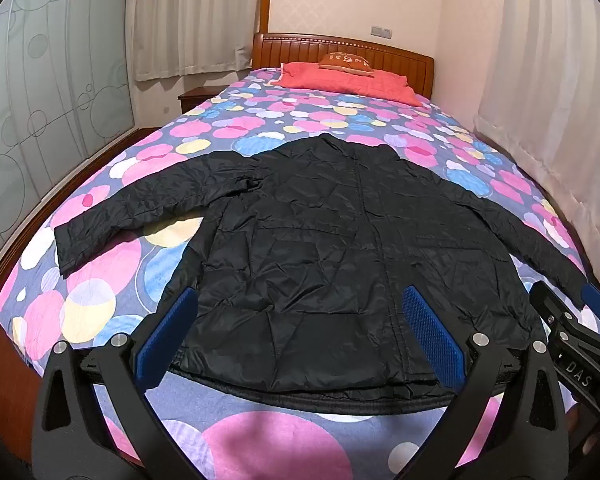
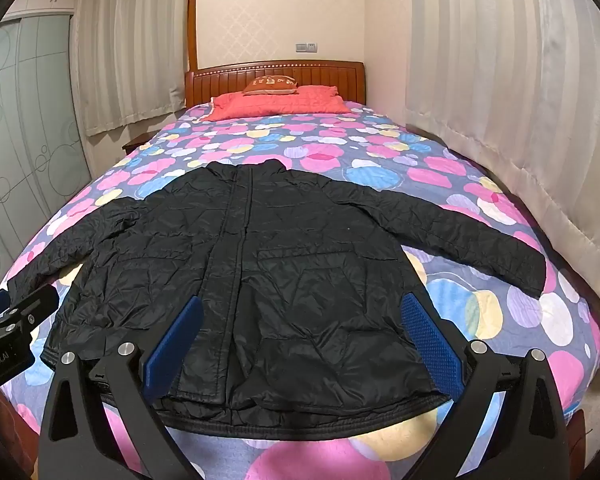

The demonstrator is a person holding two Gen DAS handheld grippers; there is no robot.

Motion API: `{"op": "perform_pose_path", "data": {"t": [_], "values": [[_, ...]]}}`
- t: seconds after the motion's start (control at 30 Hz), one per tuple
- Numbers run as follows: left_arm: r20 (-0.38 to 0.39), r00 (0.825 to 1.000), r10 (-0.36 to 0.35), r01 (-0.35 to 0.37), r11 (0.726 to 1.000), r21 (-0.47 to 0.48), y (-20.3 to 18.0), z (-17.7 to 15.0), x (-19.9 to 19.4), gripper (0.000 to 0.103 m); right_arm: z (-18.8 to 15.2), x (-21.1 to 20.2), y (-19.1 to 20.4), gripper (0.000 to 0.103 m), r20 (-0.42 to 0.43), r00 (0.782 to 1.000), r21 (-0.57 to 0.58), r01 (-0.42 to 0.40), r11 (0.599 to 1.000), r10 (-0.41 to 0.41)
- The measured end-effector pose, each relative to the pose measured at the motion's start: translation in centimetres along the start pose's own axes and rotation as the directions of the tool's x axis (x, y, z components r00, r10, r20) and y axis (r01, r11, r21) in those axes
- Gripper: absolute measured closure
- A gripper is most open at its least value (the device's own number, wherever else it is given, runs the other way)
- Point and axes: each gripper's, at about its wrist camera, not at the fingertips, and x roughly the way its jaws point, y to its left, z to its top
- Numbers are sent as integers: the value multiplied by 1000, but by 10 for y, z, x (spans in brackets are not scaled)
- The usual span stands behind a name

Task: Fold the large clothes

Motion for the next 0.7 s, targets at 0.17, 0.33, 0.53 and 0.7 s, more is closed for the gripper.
{"op": "perform_pose_path", "data": {"t": [0.17, 0.33, 0.53, 0.7], "values": [[-1, 1000, 1, -1, 1000, -1, 0, 0, 0, 2, 0, -1, 0, 5, 0, 1000, -1, 0, 1000, 0], [0, 1000, -2, 2, 1000, 1, 0, 0, 0, 2, 0, -1, 0, 5, 0, 1000, 0, 0, 1000, 0], [-1, 1000, -2, 2, 1000, -2, 0, 0, 0, 2, 0, 0, 1, 5, 0, 1000, -1, 1, 1000, -1], [-2, 1000, -3, 3, 1000, -2, 0, 0, 0, 2, 0, 0, 1, 5, -1, 1000, -1, 1, 1000, -1]]}}
